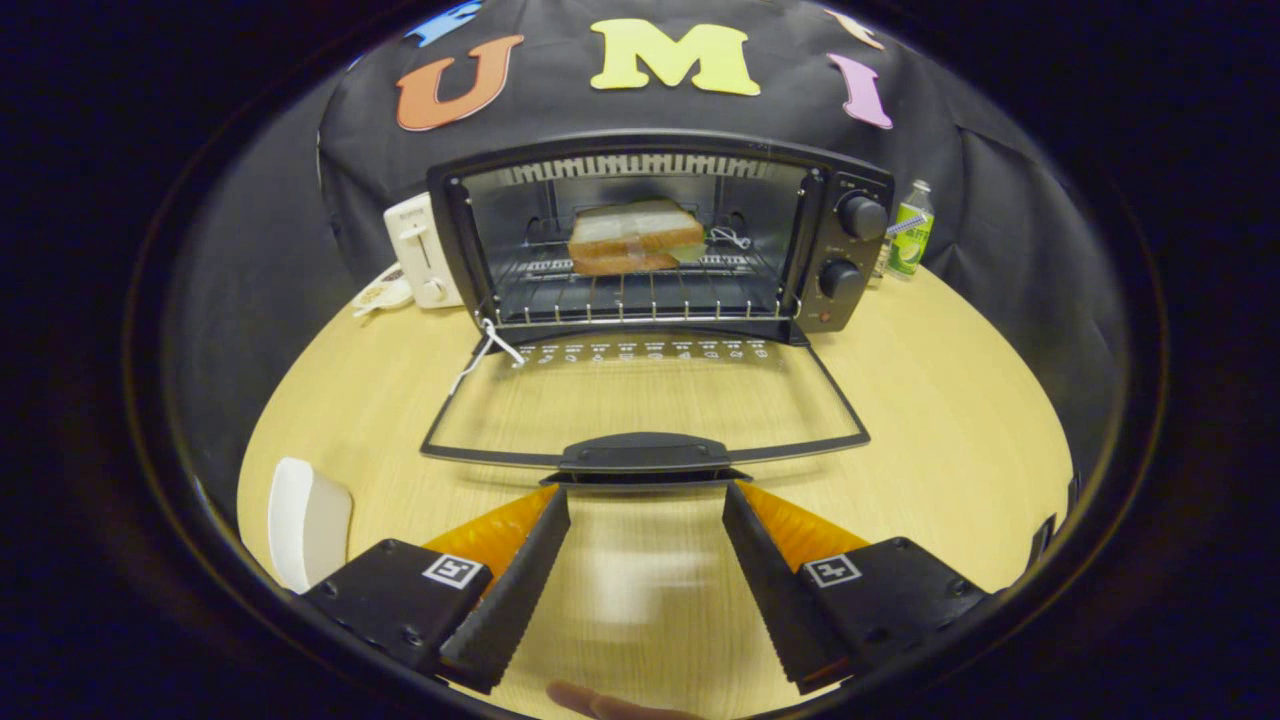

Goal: Open the toaster oven, put the food inside, and close the toaster oven door.

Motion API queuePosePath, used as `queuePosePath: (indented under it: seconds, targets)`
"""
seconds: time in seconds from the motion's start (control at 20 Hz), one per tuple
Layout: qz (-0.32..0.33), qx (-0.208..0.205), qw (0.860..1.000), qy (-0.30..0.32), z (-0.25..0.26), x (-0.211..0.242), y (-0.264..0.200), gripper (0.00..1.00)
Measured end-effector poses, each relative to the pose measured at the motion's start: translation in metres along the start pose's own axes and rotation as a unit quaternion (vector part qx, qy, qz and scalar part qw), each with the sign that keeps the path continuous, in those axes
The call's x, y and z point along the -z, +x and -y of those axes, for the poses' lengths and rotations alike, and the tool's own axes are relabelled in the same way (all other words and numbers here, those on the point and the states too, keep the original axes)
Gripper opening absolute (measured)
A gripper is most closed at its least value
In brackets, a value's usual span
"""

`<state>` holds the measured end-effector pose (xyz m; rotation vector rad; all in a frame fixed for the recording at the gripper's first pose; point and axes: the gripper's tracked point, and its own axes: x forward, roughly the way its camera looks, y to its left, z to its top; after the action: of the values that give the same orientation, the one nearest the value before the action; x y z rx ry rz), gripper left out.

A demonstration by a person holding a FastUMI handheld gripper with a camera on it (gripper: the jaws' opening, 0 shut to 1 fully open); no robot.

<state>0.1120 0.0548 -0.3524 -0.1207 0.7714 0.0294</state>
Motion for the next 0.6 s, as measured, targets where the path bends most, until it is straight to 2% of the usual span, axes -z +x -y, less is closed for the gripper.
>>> queuePosePath:
  seconds: [0.6]
  targets:
    - [0.047, -0.002, 0.999, -0.017, 0.002, -0.025, -0.02, 0.99]
